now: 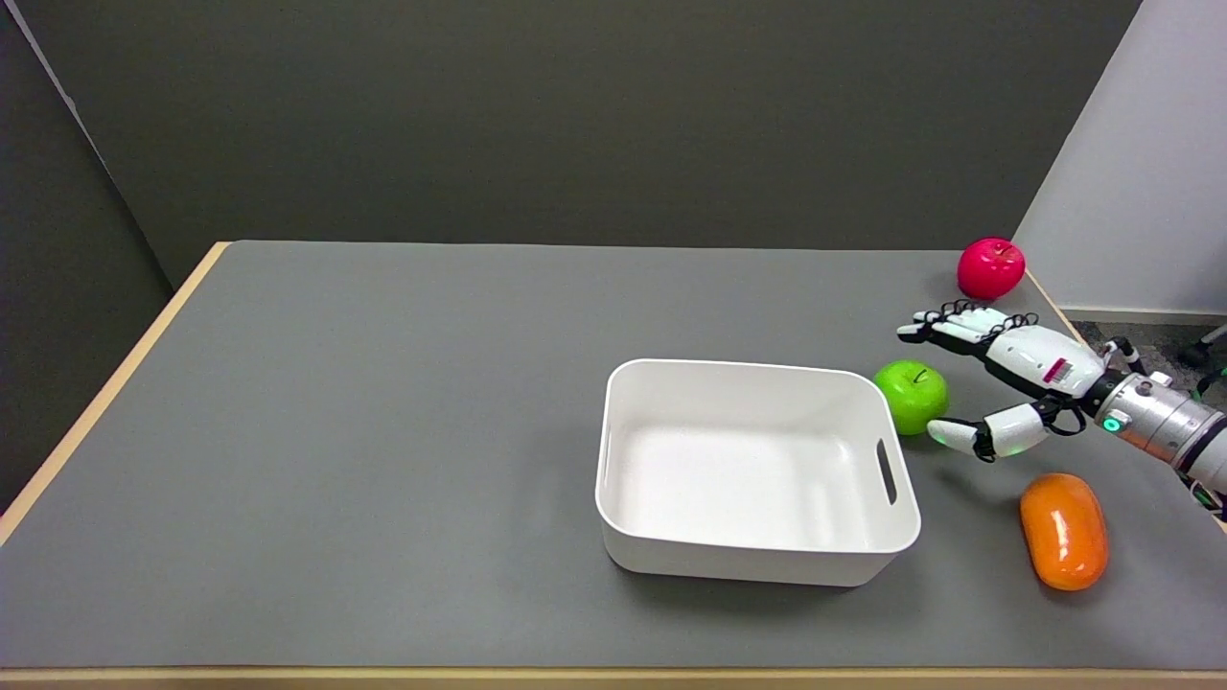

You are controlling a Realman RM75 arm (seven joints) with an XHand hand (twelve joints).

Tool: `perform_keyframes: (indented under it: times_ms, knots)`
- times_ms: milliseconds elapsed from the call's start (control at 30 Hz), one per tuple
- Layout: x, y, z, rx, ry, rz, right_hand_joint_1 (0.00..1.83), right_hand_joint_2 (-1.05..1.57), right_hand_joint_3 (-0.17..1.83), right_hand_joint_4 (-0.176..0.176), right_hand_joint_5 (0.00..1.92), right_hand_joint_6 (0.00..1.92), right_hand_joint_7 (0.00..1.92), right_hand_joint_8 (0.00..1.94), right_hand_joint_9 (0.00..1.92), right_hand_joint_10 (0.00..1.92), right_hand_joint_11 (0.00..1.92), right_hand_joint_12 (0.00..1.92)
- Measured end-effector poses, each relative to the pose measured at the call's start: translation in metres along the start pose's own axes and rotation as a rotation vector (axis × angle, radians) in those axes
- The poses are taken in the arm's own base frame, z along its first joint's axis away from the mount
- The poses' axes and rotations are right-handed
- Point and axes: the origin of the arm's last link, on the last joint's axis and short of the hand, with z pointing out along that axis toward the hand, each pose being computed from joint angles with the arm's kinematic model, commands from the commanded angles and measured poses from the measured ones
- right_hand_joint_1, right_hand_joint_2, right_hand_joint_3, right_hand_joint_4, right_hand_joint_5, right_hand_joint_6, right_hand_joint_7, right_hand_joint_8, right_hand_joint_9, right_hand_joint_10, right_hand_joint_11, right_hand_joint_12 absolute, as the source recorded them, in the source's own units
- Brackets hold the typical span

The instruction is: Pick up the green apple.

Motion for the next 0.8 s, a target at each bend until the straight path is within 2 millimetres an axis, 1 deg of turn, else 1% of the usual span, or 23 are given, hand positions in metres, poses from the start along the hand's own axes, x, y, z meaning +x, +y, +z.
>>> perform_keyframes:
  times_ms: [33,100,167,267,300,333,400,500,633,667,800]
  knots:
    - [-0.001,0.0,0.001,0.0,-0.005,0.0,0.43,0.54,0.88,0.063,0.15,0.36,0.11,0.23,0.02,0.52,0.0,0.98]
    - [-0.002,-0.001,0.003,0.0,-0.01,-0.001,0.5,0.54,0.96,0.063,0.1,0.47,0.05,0.32,0.0,0.52,0.0,0.93]
    - [-0.003,-0.002,0.005,0.001,-0.018,-0.002,0.52,0.53,0.98,0.063,0.09,0.49,0.04,0.34,0.0,0.52,0.0,0.91]
    - [-0.005,-0.003,0.007,0.002,-0.026,-0.002,0.43,0.55,0.87,0.063,0.15,0.36,0.1,0.24,0.02,0.51,0.0,0.97]
    - [-0.005,-0.004,0.008,0.003,-0.028,-0.003,0.49,0.55,0.95,0.062,0.12,0.44,0.06,0.3,0.01,0.51,0.0,0.93]
    - [-0.006,-0.004,0.009,0.004,-0.031,-0.003,0.51,0.54,0.99,0.061,0.1,0.48,0.05,0.33,0.0,0.53,0.0,0.93]
    - [-0.007,-0.005,0.011,0.006,-0.034,-0.005,0.49,0.54,0.96,0.062,0.11,0.43,0.1,0.31,0.03,0.59,0.0,1.0]
    - [-0.007,-0.006,0.013,0.009,-0.038,-0.007,0.59,0.58,0.91,0.061,0.14,0.35,0.15,0.25,0.08,0.57,0.0,1.03]
    - [-0.009,-0.008,0.015,0.013,-0.043,-0.01,0.65,0.58,0.93,0.061,0.14,0.36,0.17,0.26,0.1,0.6,0.0,1.07]
    - [-0.009,-0.008,0.015,0.013,-0.045,-0.011,0.63,0.58,0.97,0.063,0.12,0.4,0.16,0.3,0.11,0.63,0.0,1.07]
    - [-0.011,-0.01,0.017,0.016,-0.051,-0.014,0.69,0.59,0.94,0.059,0.14,0.35,0.19,0.27,0.13,0.63,0.0,1.12]
